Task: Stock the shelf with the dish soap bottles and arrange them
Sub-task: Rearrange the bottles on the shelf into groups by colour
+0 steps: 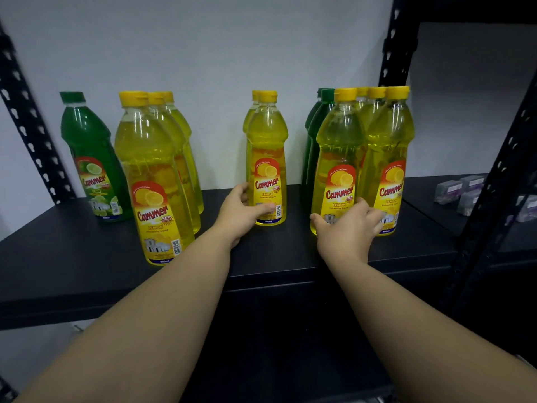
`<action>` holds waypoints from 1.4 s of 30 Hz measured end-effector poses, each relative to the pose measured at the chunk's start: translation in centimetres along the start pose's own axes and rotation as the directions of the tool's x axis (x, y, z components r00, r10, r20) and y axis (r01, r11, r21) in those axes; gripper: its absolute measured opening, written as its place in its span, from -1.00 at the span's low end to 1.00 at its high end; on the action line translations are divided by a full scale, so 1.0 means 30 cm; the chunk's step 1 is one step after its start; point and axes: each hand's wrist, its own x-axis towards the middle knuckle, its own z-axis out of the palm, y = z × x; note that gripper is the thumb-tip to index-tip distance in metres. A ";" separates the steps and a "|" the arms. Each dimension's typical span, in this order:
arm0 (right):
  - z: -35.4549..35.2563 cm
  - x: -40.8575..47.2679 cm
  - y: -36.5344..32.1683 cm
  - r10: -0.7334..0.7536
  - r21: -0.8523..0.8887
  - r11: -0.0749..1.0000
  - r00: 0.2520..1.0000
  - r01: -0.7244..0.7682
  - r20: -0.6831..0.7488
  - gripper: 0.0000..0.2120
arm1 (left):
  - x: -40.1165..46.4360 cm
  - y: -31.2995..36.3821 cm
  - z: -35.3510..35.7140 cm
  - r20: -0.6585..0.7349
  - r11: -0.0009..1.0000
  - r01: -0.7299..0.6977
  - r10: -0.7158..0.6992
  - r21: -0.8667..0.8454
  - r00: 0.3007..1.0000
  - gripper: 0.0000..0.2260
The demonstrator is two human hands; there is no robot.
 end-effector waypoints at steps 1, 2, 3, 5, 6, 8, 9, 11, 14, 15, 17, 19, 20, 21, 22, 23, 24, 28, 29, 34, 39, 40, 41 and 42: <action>-0.002 0.000 0.002 -0.015 -0.008 1.000 1.000 0.015 0.016 -0.09 | 0.000 0.001 -0.005 0.024 1.000 0.001 -0.001 0.006 1.000 -0.23; -0.003 -0.001 0.004 -0.029 -0.011 1.000 0.999 0.029 0.035 -0.10 | 0.001 0.004 -0.010 0.045 1.000 0.004 -0.005 0.014 0.999 -0.23; -0.004 -0.002 0.004 -0.040 -0.009 0.999 0.998 0.041 0.054 -0.11 | 0.001 0.006 -0.015 0.063 1.000 0.007 -0.009 0.021 0.998 -0.23; -0.004 0.000 0.000 -0.052 -0.001 0.999 0.994 0.052 0.097 -0.13 | 0.001 0.008 -0.025 0.083 1.000 0.008 -0.010 0.028 0.997 -0.25; -0.003 0.003 -0.002 -0.050 0.013 0.999 0.991 0.049 0.125 -0.14 | 0.000 0.007 -0.028 0.087 0.999 0.005 -0.008 0.033 0.996 -0.26; 0.002 0.007 -0.003 -0.043 0.068 0.997 0.979 0.030 0.197 -0.16 | -0.007 0.006 -0.033 0.089 0.999 -0.005 0.000 0.045 0.996 -0.26; 0.005 0.009 -0.001 -0.047 0.084 0.996 0.973 0.029 0.225 -0.17 | -0.010 0.005 -0.035 0.091 0.999 -0.011 0.007 0.050 0.996 -0.26; 0.009 0.011 0.006 -0.063 0.079 0.996 0.965 0.044 0.256 -0.14 | -0.016 0.002 -0.041 0.101 0.998 -0.019 0.013 0.053 0.995 -0.25; 0.021 0.013 0.010 -0.111 0.063 0.993 0.948 0.097 0.299 -0.04 | -0.028 -0.006 -0.054 0.130 0.999 -0.026 0.021 0.037 0.991 -0.23; 0.025 0.012 0.012 -0.142 0.061 0.990 0.937 0.129 0.318 -0.03 | -0.033 -0.008 -0.059 0.133 0.999 -0.033 0.028 0.034 0.991 -0.23; 0.028 0.005 0.013 -0.198 0.077 0.980 0.912 0.183 0.360 -0.04 | -0.044 -0.011 -0.062 0.127 0.998 -0.055 0.050 0.036 0.991 -0.24; 0.023 -0.003 0.013 -0.238 0.123 0.971 0.885 0.205 0.401 -0.07 | -0.051 -0.010 -0.063 0.121 0.997 -0.067 0.062 0.039 0.991 -0.28; 0.016 -0.005 0.011 -0.254 0.154 0.966 0.871 0.207 0.421 -0.08 | -0.051 -0.009 -0.063 0.120 0.997 -0.065 0.060 0.035 0.991 -0.31; 0.008 -0.007 0.009 -0.267 0.194 0.961 0.856 0.199 0.443 -0.09 | -0.050 -0.009 -0.065 0.118 0.998 -0.062 0.059 0.026 0.991 -0.33; 0.000 -0.008 0.006 -0.277 0.241 0.953 0.841 0.181 0.465 -0.11 | -0.048 -0.010 -0.066 0.115 0.998 -0.060 0.058 0.013 0.992 -0.36; -0.008 -0.009 0.003 -0.288 0.284 0.945 0.825 0.162 0.486 -0.13 | -0.046 -0.010 -0.068 0.111 0.998 -0.056 0.056 0.001 0.992 -0.38; -0.013 -0.010 0.000 -0.300 0.314 0.937 0.809 0.150 0.506 -0.15 | -0.045 -0.011 -0.070 0.107 0.999 -0.051 0.052 -0.009 0.993 -0.39; -0.014 -0.014 -0.010 -0.339 0.352 0.924 0.745 0.150 0.574 -0.22 | -0.046 -0.012 -0.075 0.091 0.999 -0.039 0.041 -0.020 0.995 -0.43; -0.013 -0.014 -0.011 -0.341 0.358 0.923 0.737 0.143 0.584 -0.24 | -0.046 -0.013 -0.075 0.090 0.999 -0.038 0.039 -0.018 0.995 -0.43; -0.009 -0.012 -0.018 -0.324 0.394 0.915 0.738 0.085 0.592 -0.19 | -0.048 -0.013 -0.079 0.094 0.999 -0.037 0.038 -0.017 0.995 -0.37; -0.009 -0.011 -0.016 -0.343 0.435 0.898 0.720 0.063 0.604 -0.15 | -0.046 -0.017 -0.084 0.099 0.998 0.010 -0.003 -0.064 0.995 -0.38; -0.009 -0.011 -0.016 -0.346 0.436 0.897 0.717 0.065 0.605 -0.17 | -0.046 -0.017 -0.084 0.094 0.998 0.016 -0.009 -0.069 0.996 -0.39; -0.009 -0.010 -0.015 -0.348 0.436 0.898 0.712 0.066 0.609 -0.19 | -0.047 -0.017 -0.084 0.089 0.997 0.019 -0.013 -0.071 0.996 -0.41; -0.009 -0.009 -0.014 -0.350 0.435 0.898 0.708 0.067 0.614 -0.22 | -0.048 -0.019 -0.084 0.085 0.997 0.021 -0.015 -0.075 0.996 -0.42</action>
